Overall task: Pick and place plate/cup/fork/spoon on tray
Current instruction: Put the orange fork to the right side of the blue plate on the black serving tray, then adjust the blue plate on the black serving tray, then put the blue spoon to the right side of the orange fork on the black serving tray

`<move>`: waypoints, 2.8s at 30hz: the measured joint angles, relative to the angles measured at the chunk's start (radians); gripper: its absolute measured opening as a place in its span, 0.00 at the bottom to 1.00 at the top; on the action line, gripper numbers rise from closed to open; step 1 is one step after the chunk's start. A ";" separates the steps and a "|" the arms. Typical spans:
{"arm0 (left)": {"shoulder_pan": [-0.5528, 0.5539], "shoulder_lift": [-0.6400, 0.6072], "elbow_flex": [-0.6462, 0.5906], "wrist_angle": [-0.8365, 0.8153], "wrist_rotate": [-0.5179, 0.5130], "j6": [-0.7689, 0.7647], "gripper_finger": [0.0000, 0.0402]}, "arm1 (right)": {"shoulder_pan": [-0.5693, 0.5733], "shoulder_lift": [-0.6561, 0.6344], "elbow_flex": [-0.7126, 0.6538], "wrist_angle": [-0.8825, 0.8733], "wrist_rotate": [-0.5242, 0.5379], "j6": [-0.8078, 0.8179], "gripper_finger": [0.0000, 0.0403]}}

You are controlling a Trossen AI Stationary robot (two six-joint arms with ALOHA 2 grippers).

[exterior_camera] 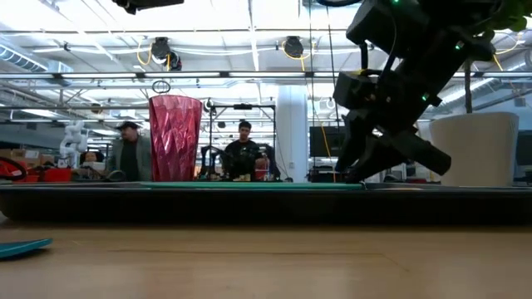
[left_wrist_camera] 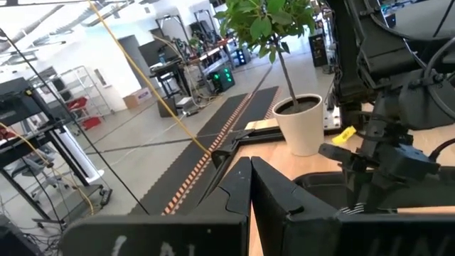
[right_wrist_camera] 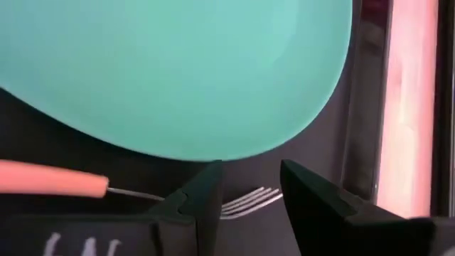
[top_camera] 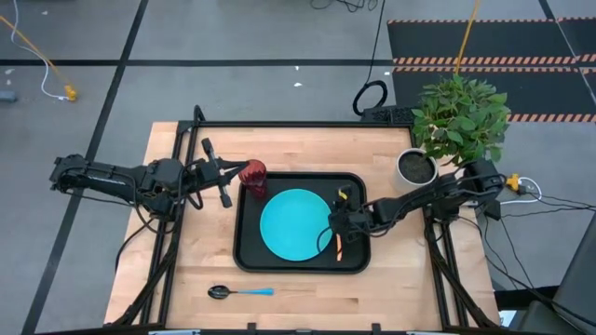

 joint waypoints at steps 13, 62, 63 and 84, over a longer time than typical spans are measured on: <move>0.000 0.000 0.000 -0.003 0.001 -0.005 0.02 | 0.000 0.024 -0.001 0.021 -0.026 -0.019 0.33; 0.000 0.001 0.000 -0.048 0.002 -0.033 0.02 | 0.024 -0.175 0.074 -0.457 -0.390 0.801 0.24; -0.001 0.000 0.000 -0.048 0.003 -0.032 0.02 | 0.023 -0.175 0.073 -0.433 -0.422 0.831 0.24; -0.057 -0.007 0.001 -0.168 0.038 -0.155 0.02 | 0.114 -0.156 0.120 0.490 -0.397 0.655 0.23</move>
